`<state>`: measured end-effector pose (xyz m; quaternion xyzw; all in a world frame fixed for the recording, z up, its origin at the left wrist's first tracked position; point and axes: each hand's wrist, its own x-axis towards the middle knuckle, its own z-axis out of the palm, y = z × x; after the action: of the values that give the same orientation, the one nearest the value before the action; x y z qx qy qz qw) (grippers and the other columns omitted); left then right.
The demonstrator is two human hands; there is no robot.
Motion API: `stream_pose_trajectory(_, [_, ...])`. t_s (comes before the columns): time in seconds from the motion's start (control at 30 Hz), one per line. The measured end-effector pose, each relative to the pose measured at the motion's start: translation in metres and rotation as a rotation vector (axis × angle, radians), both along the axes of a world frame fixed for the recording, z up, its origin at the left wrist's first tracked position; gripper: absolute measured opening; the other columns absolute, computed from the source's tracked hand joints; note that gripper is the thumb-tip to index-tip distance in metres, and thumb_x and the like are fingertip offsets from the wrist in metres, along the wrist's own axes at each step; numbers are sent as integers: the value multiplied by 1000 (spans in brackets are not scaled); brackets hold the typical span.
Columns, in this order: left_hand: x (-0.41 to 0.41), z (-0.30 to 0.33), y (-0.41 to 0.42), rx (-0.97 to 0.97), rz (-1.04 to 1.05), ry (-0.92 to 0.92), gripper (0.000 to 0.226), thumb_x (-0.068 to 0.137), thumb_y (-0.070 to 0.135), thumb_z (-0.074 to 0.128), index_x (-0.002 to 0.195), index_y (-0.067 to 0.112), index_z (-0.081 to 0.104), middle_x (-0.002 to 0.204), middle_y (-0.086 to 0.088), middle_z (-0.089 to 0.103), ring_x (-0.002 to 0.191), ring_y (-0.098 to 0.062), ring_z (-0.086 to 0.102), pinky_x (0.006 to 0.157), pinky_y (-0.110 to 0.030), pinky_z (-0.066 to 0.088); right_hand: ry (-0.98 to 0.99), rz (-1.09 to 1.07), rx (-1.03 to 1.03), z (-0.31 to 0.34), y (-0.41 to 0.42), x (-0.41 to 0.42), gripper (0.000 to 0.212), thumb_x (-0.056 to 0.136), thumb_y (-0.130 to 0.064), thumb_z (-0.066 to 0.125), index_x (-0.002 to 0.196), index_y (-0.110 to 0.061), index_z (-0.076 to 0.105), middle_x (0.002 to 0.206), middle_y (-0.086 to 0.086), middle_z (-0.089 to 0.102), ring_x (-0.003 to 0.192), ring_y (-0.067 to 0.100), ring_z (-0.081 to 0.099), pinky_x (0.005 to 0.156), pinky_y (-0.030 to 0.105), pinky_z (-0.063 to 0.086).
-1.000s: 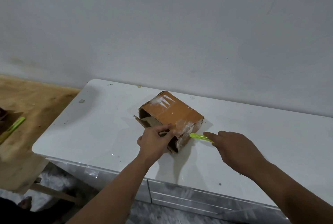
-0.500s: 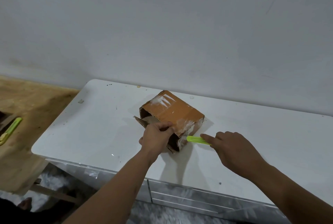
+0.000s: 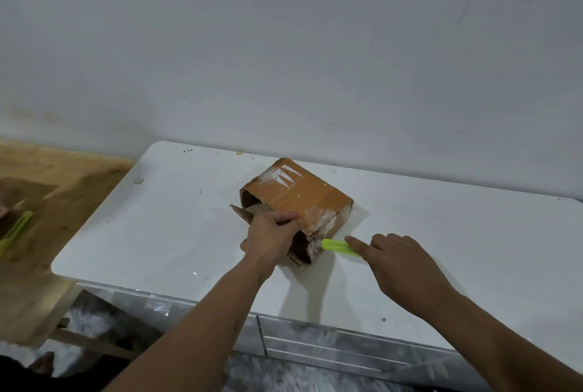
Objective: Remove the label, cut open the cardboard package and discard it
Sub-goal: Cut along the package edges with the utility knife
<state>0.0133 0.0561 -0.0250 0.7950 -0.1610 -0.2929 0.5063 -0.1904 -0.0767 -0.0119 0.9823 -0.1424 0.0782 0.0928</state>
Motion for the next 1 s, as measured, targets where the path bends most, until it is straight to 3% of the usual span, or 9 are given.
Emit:
stream_pose_trajectory(0.07, [1,0,-1,-6,-4,12,16,56,57,68,71,59,71,95,26,72,106,-12,63,103,-53,44,7,-3,8,-1,-2,-2,57,73,-10,71,125,-30,60,64,-6,50,54,16,28,51,29,23])
stream_pose_trajectory(0.27, [3,0,-2,-2,-3,20,27,45,64,66,70,56,73,97,26,72,109,-14,62,103,-53,44,3,-23,24,-1,-1,1,58,72,-9,73,125,-29,60,63,-5,51,51,19,44,51,28,24])
stream_pose_trajectory(0.5, [6,-1,2,20,-30,-38,6,67,49,73,68,55,74,89,35,68,105,-9,63,101,-52,45,0,-81,-21,-6,0,9,63,68,-4,72,125,-27,60,66,-3,52,52,21,46,51,30,23])
stream_pose_trajectory(0.6, [8,-4,4,30,-37,-66,16,76,44,69,66,56,73,79,38,66,100,-7,65,99,-50,49,-30,-189,-21,-8,-9,6,63,67,1,71,124,-23,63,66,0,54,50,22,42,51,29,23])
stream_pose_trajectory(0.7, [8,-4,4,42,-50,-75,19,78,42,68,65,55,73,84,34,69,100,-7,66,98,-49,50,-45,-259,-22,-9,-16,2,61,69,2,68,125,-22,63,66,0,54,52,19,27,49,29,22])
stream_pose_trajectory(0.77, [8,-4,2,49,-62,-87,22,80,41,68,64,55,73,81,33,70,99,-6,66,99,-48,49,-50,-281,-26,-10,-15,3,62,68,4,68,124,-22,63,65,0,53,53,19,26,50,30,21])
stream_pose_trajectory(0.87, [8,-3,-1,61,-74,-118,16,80,44,67,68,50,76,80,30,72,96,-4,67,98,-49,50,-27,-322,-22,-10,-14,4,64,66,5,66,124,-24,63,66,1,55,51,23,40,49,30,23])
stream_pose_trajectory(1.0, [10,-2,4,139,-26,-162,17,85,42,67,71,40,77,74,25,70,89,-6,63,99,-47,47,-89,-494,41,-9,-38,-9,55,70,2,71,121,-17,67,63,9,55,48,32,52,42,34,41])
